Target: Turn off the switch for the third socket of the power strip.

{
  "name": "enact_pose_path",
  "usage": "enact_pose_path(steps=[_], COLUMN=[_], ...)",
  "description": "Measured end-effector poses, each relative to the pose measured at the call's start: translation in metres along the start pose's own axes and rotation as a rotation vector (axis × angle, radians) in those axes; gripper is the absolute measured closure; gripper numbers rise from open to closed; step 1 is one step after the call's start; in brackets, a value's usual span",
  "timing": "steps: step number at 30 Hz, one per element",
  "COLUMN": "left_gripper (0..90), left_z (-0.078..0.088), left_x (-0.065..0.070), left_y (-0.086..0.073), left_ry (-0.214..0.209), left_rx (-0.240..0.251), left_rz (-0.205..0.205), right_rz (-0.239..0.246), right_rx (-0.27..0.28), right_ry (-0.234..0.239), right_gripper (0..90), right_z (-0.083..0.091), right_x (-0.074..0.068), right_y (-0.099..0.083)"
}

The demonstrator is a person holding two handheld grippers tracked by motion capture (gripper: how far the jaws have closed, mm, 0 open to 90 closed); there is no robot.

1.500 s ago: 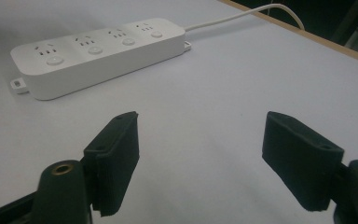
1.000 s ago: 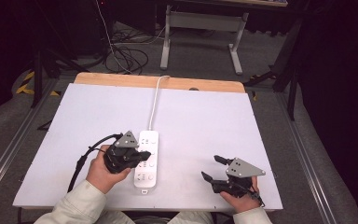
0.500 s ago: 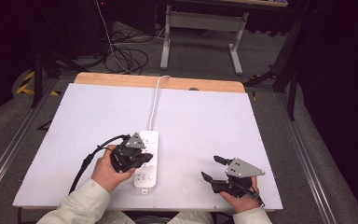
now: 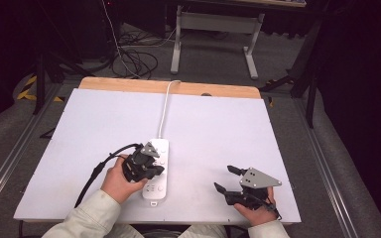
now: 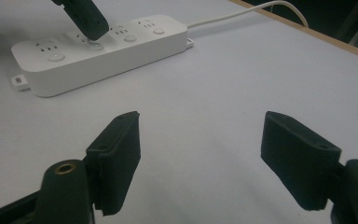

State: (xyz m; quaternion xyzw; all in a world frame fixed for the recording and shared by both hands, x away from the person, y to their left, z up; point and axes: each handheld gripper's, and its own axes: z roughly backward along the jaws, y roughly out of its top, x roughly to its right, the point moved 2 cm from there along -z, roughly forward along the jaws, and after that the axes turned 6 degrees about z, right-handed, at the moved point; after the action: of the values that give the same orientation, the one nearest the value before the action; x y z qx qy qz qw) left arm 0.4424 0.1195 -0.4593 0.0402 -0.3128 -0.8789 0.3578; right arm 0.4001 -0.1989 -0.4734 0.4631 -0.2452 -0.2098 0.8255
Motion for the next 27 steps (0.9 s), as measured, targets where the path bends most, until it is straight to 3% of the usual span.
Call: enact_pose_path(steps=[27], left_gripper=[90.0], left_z=[-0.0072], left_x=[0.0050], left_y=[0.0001], left_ry=[0.030], left_rx=[-0.003], left_rz=[-0.030], right_rz=[0.002], right_rx=[0.004], right_ry=[0.004], right_gripper=[29.2], right_z=[0.0002], right_x=[0.0002], right_y=[0.0000])
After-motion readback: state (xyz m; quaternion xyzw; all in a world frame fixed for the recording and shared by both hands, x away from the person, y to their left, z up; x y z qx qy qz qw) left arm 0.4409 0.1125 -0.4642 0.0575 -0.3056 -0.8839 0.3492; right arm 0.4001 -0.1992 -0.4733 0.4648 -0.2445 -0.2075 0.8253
